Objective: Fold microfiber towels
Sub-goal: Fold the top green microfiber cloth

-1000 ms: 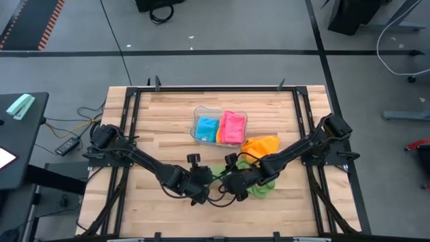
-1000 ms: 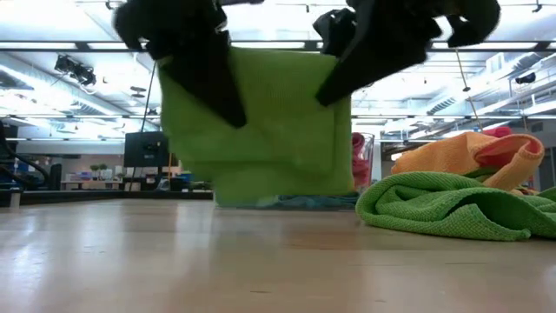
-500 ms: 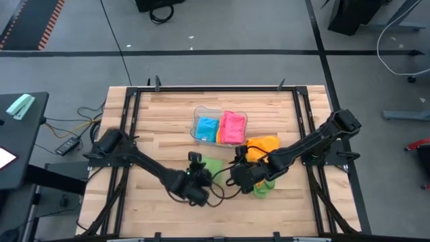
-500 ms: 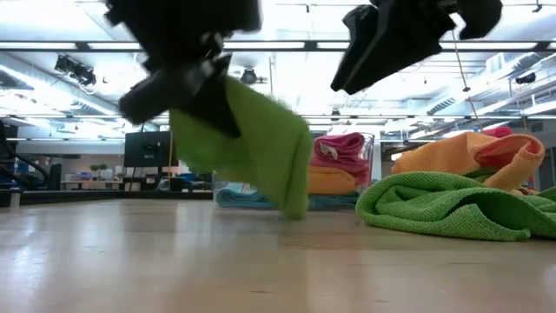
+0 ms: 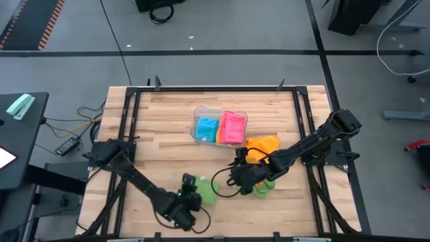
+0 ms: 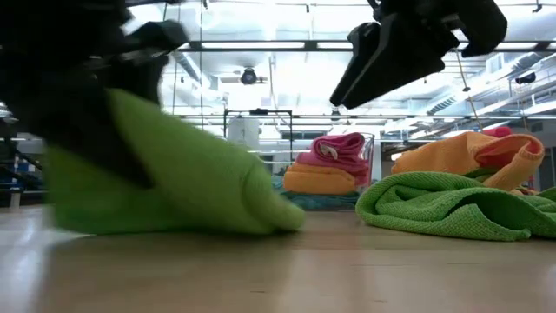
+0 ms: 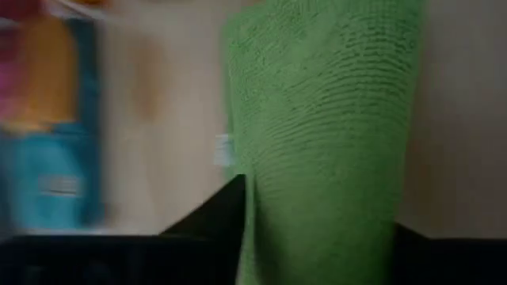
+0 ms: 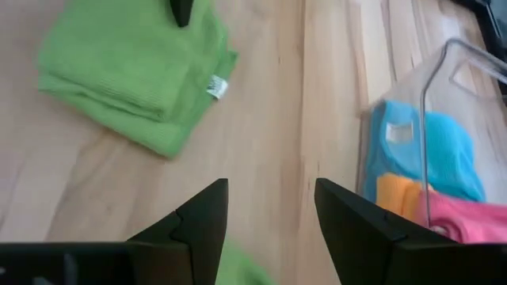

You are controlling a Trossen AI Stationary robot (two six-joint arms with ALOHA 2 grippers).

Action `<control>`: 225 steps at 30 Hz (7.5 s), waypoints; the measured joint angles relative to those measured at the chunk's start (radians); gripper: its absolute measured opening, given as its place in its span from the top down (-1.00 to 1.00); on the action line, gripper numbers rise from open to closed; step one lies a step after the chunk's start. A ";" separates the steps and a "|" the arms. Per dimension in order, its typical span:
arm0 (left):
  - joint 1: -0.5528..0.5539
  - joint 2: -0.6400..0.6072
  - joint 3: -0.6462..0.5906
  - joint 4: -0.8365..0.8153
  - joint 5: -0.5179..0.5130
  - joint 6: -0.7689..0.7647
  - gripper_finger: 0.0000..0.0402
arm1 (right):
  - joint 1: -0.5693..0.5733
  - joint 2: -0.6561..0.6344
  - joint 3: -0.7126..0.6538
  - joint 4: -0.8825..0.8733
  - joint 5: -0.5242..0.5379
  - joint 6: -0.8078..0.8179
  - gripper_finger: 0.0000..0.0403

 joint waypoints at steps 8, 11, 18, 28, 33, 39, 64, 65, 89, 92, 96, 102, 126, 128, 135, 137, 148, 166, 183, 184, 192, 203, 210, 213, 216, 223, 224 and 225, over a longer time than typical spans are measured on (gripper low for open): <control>-0.031 -0.022 0.000 0.044 0.207 -0.198 -0.32 | 0.000 0.000 -0.010 0.120 -0.054 -0.039 0.02; -0.041 -0.040 0.001 0.060 0.252 -0.232 -0.43 | 0.000 0.000 -0.031 0.143 -0.062 -0.038 0.02; -0.041 -0.103 0.002 0.113 0.301 -0.303 -0.44 | 0.000 0.001 -0.086 0.229 -0.079 -0.006 0.02; 0.063 -0.110 0.003 0.165 0.259 -0.339 -0.27 | 0.000 0.001 -0.152 0.399 -0.134 -0.015 0.02; 0.135 -0.094 0.003 0.210 0.357 -0.252 -0.16 | 0.009 0.001 -0.155 0.400 -0.134 -0.017 0.02; 0.191 -0.061 0.003 0.241 0.442 -0.194 -0.05 | 0.020 0.001 -0.155 0.390 -0.132 -0.029 0.02; 0.155 -0.052 0.125 0.118 0.401 -0.115 0.89 | 0.020 0.001 -0.155 0.365 -0.094 -0.017 0.02; 0.140 -0.052 0.147 0.084 0.389 -0.120 0.90 | 0.020 0.001 -0.155 0.362 -0.083 -0.017 0.02; -0.075 -0.057 0.081 0.405 0.477 -0.461 0.02 | 0.020 0.001 -0.155 0.397 -0.104 -0.015 0.02; -0.070 -0.058 0.082 0.427 0.526 -0.481 -0.07 | 0.020 0.001 -0.155 0.403 -0.104 -0.015 0.02; -0.047 -0.058 0.082 0.380 0.540 -0.477 -0.08 | 0.020 0.001 -0.155 0.408 -0.104 -0.014 0.02; 0.031 -0.058 0.082 0.181 0.527 -0.454 0.05 | 0.020 0.002 -0.155 0.412 -0.104 -0.013 0.02; 0.173 -0.013 0.080 -0.016 0.658 -0.139 0.01 | 0.039 0.002 -0.154 0.420 -0.106 -0.009 0.02; 0.181 -0.013 0.080 -0.026 0.668 -0.139 0.09 | 0.039 0.002 -0.154 0.421 -0.106 -0.009 0.02; 0.178 -0.020 0.086 -0.009 0.674 -0.139 0.54 | 0.039 0.002 -0.154 0.422 -0.104 -0.009 0.02; 0.176 -0.020 0.086 -0.013 0.676 -0.139 0.71 | 0.039 0.002 -0.154 0.423 -0.104 -0.009 0.02; 0.166 -0.020 0.245 -0.107 0.696 -0.292 0.86 | 0.039 0.002 -0.154 0.425 -0.103 -0.009 0.02; 0.081 -0.016 0.264 -0.005 0.615 -0.705 0.82 | 0.058 0.095 -0.154 0.607 -0.166 -0.028 0.02; 0.050 0.061 0.264 0.184 0.615 -0.538 0.46 | 0.039 0.400 0.001 0.705 -0.283 -0.116 0.02; 0.049 0.061 0.264 0.217 0.629 -0.526 0.39 | 0.039 0.412 0.009 0.708 -0.283 -0.125 0.02; 0.030 0.059 0.264 0.223 0.724 -0.498 0.03 | 0.011 0.443 0.019 0.672 -0.271 -0.155 0.02; 0.035 0.057 0.264 -0.226 0.503 -0.598 0.15 | -0.080 0.438 0.022 0.600 -0.199 -0.151 0.02; 0.039 0.057 0.264 -0.323 0.472 -0.538 0.27 | -0.152 0.421 0.020 0.560 -0.095 -0.160 0.02; 0.028 0.056 0.264 -0.311 0.473 -0.483 0.32 | -0.173 0.369 0.015 0.489 -0.082 -0.179 0.02; 0.013 0.055 0.264 -0.284 0.472 -0.425 0.35 | -0.176 0.283 0.016 0.449 -0.085 -0.202 0.02; 0.009 0.055 0.264 -0.161 0.350 -0.373 0.15 | -0.117 0.153 0.017 0.367 -0.104 -0.208 0.02; 0.009 0.059 0.264 -0.148 0.335 -0.362 0.10 | -0.104 0.145 0.018 0.356 -0.104 -0.201 0.02; 0.009 0.062 0.265 -0.138 0.327 -0.357 0.04 | -0.093 0.144 0.018 0.348 -0.105 -0.191 0.02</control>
